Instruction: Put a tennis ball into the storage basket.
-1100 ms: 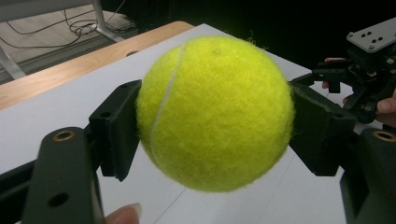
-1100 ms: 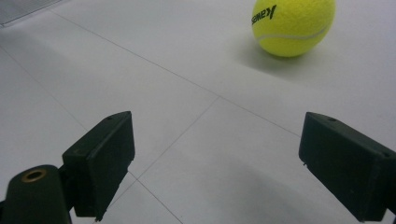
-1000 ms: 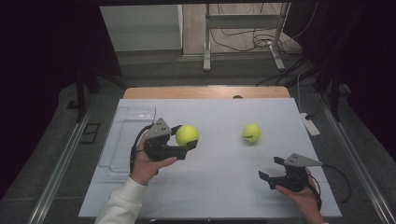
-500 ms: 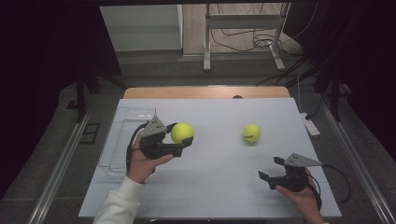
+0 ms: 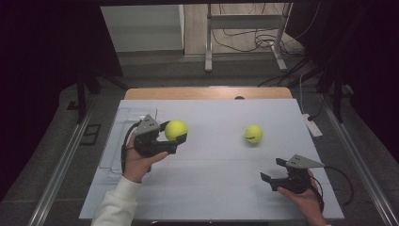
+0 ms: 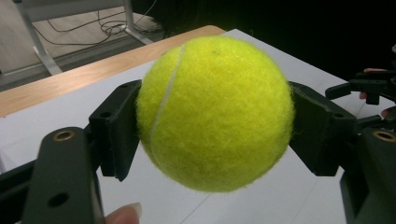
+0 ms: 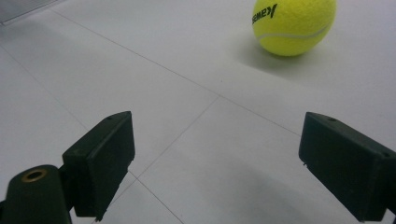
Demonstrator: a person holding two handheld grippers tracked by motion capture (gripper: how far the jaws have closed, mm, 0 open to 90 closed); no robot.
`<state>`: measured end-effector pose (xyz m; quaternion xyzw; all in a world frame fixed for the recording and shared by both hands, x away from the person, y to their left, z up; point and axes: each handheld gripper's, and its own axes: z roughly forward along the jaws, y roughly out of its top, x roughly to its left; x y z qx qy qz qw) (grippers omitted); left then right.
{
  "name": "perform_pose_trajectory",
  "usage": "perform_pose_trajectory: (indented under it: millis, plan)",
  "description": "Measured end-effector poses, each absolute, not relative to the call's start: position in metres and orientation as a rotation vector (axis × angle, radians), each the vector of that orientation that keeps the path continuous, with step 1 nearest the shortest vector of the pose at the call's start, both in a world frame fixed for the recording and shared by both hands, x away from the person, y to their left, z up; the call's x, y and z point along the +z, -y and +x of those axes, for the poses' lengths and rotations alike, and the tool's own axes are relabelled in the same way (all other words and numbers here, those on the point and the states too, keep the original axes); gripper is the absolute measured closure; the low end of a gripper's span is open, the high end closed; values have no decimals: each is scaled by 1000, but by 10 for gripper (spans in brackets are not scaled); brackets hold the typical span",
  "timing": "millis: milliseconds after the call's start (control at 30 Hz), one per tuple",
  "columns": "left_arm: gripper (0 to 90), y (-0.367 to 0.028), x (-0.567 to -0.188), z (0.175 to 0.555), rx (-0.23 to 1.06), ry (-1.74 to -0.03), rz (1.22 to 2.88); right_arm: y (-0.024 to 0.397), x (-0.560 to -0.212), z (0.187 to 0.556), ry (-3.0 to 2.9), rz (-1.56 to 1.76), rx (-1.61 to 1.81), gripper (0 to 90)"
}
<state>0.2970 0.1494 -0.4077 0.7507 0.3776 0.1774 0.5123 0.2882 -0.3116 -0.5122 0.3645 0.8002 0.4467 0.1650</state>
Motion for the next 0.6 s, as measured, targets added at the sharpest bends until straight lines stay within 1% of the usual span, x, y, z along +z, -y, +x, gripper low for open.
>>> perform_pose_trajectory:
  millis: [600]
  plan:
    - [262,-169,-409,299,486,-968,1787,312,-512,288,-2274,1037,1275,115]
